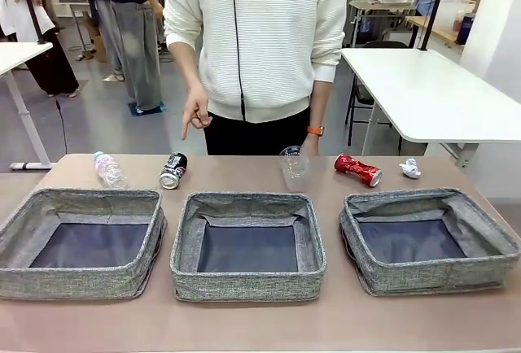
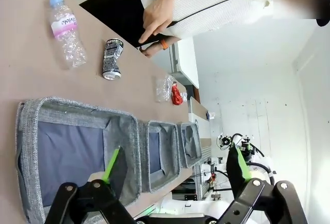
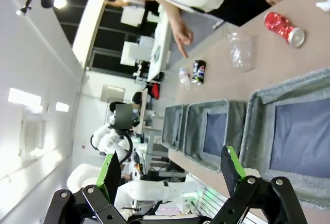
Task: Sort the waste into the appropriate baskets.
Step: Pick up the waste item pointed out by the person.
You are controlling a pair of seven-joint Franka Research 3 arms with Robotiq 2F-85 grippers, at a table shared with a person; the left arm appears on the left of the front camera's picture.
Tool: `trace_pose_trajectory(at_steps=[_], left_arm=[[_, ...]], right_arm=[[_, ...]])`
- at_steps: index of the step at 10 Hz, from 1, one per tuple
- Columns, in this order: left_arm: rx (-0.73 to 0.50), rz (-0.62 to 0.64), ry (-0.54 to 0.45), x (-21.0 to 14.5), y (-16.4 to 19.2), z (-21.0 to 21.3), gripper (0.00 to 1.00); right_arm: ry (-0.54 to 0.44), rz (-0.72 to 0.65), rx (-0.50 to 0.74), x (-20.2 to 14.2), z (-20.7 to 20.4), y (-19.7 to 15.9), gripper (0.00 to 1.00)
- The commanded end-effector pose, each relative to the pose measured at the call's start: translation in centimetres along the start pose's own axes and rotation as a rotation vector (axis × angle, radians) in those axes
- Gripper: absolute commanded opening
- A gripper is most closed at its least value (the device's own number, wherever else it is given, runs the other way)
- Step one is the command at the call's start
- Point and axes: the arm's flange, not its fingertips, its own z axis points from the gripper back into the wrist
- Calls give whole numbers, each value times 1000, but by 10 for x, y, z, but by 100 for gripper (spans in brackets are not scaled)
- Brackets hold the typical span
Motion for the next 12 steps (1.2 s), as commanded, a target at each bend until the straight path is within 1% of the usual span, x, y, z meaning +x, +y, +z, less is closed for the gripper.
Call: trace_pose_trajectory(at_steps=[1, 4, 5, 6, 7, 8, 9, 10, 11, 12], left_arm=[[-25, -24, -12, 2, 0, 0, 100], [-25, -24, -12, 2, 0, 0, 100], [-1, -1, -1, 0, 0, 1, 100], [110, -8, -9, 15, -15, -29, 100], [240, -51, 3, 25, -29, -68, 100], [452, -120, -35, 36, -42, -140, 100], [518, -185, 15, 35, -45, -181, 100], [668, -279, -54, 30, -41, -237, 100], [747, -355, -34, 16, -35, -276, 100], [760, -444, -52, -3, -36, -303, 100]], right_arm=[[-9, 31, 21, 4, -1, 1, 100], [-9, 31, 21, 4, -1, 1, 100], [-9, 31, 21, 4, -1, 1, 100], [-9, 31, 21, 4, -1, 1, 100], [-9, 31, 21, 4, -1, 1, 100], [-9, 31, 21, 4, -1, 1, 100], [-9, 31, 21, 4, -1, 1, 100], [-9, 31, 21, 4, -1, 1, 100], [-9, 31, 21, 4, -1, 1, 100], [-9, 31, 21, 4, -1, 1, 100]])
